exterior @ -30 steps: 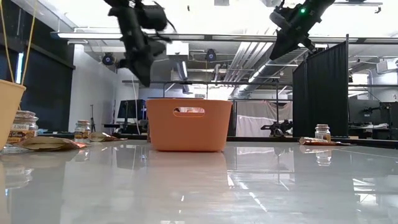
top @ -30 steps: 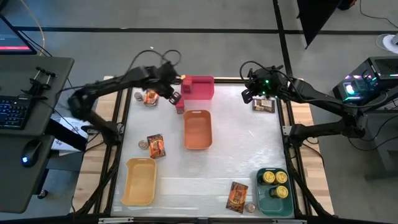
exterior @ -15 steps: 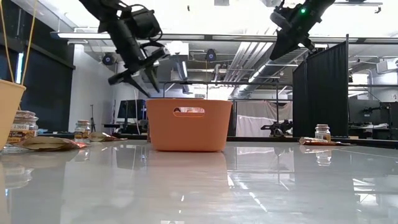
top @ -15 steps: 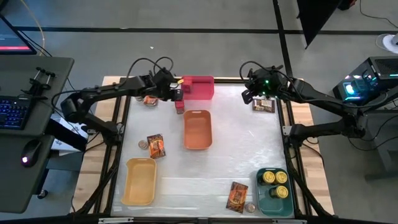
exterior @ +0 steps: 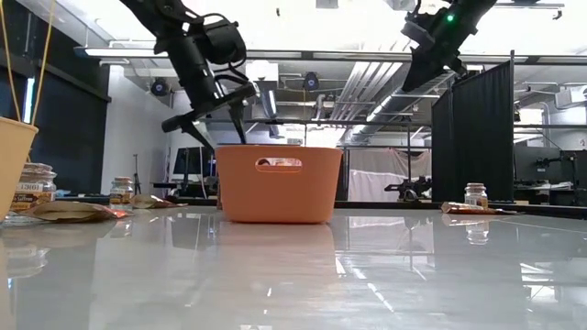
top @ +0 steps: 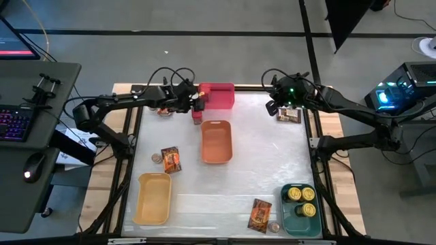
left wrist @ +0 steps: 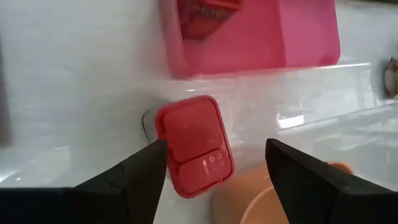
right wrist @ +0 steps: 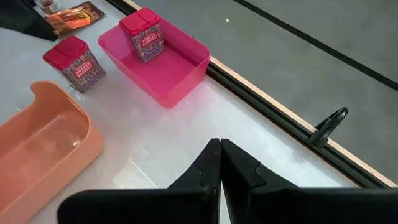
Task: Sort spices by type
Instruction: Put the red spice can into the red bin
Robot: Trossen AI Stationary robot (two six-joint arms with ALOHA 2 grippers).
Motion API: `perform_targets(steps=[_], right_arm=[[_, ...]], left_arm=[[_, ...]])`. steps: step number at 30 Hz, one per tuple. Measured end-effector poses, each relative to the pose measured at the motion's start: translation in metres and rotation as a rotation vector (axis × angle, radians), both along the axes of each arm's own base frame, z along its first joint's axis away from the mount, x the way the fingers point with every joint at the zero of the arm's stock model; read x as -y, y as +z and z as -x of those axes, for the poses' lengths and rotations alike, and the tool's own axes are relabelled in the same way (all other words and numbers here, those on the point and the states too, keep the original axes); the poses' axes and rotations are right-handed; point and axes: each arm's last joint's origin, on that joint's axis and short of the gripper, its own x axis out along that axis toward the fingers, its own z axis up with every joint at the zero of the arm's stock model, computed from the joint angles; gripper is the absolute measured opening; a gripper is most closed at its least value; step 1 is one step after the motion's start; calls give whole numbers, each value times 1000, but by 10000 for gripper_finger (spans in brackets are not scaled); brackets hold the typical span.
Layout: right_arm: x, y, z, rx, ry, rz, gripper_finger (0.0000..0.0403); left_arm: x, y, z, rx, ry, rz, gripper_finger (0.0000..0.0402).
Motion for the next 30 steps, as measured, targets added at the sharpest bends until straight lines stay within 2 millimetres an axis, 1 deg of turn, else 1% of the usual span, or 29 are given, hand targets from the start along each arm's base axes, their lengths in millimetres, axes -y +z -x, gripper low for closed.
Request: perform_targets(steps=[5,9,13,18,21,23,27,30], right_arm=[[0,0,0,0,18,-5,0],[0,0,0,-1,22,-5,0],[0,0,0,-1,22,-5,0],[0,0,0,-3,24,-3,0],[0,0,0,-2,23,-4,0],[0,0,0,0,21,-6,0],[0,0,0,2,19,-6,0],[0,0,0,6,16,-8,0]], left_arm=[[2,-10,-6,-25,11,19,258],[4,-9,-7,-46,49,-36,258],[4,-10,-7,-58,60,-51,258],[2,-22,-12,-95,58,-36,258],[2,-26,-13,-116,22,-41,257],[2,-17,-11,-102,2,-49,257],[2,15,-10,-4,-14,-108,257],[5,29,-5,0,-62,-193,257]])
